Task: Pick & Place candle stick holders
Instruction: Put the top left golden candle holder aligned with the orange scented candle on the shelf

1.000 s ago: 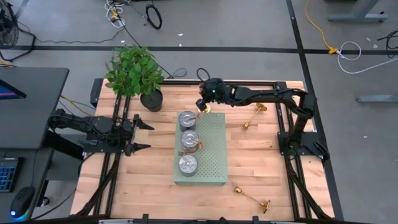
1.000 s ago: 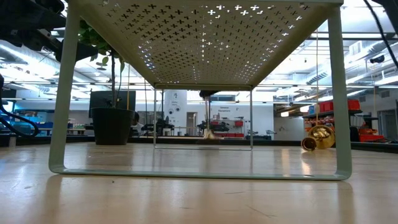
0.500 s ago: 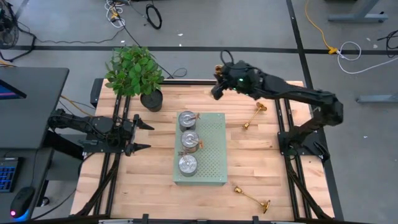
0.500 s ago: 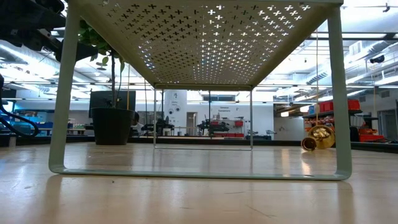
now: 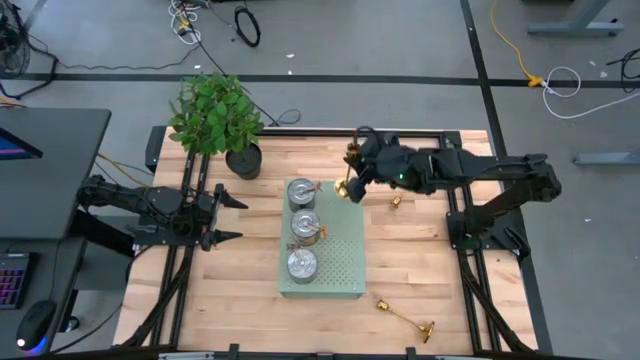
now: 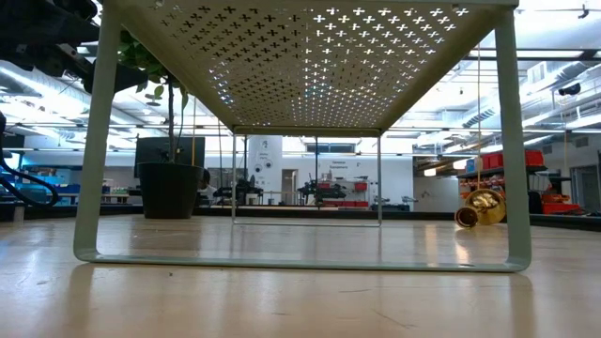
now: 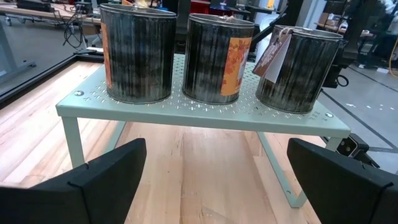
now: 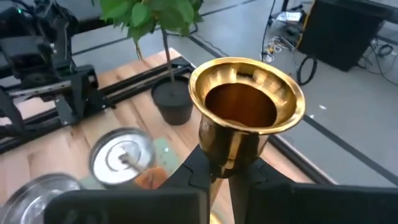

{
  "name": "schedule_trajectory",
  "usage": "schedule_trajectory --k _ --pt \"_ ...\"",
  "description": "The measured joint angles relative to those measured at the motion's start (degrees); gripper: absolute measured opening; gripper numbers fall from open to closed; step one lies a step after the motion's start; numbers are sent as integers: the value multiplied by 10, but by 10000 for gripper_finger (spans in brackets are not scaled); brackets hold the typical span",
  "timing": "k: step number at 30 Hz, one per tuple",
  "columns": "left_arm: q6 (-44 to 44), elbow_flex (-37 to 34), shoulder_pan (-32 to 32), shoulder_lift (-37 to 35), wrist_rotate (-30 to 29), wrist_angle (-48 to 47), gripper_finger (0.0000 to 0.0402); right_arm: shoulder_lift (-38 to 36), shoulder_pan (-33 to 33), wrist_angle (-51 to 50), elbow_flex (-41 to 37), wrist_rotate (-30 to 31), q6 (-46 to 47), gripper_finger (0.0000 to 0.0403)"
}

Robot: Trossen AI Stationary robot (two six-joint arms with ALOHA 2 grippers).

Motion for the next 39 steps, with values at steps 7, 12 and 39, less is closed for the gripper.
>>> schedule_trajectory --k 7,12,39 --pt "0 0 0 0 0 0 399 31 43 -27 0 42 49 20" --pt "0 0 0 0 0 0 399 61 50 -25 0 58 55 20" --pt "0 0 0 0 -2 0 399 78 50 -55 0 36 54 88"
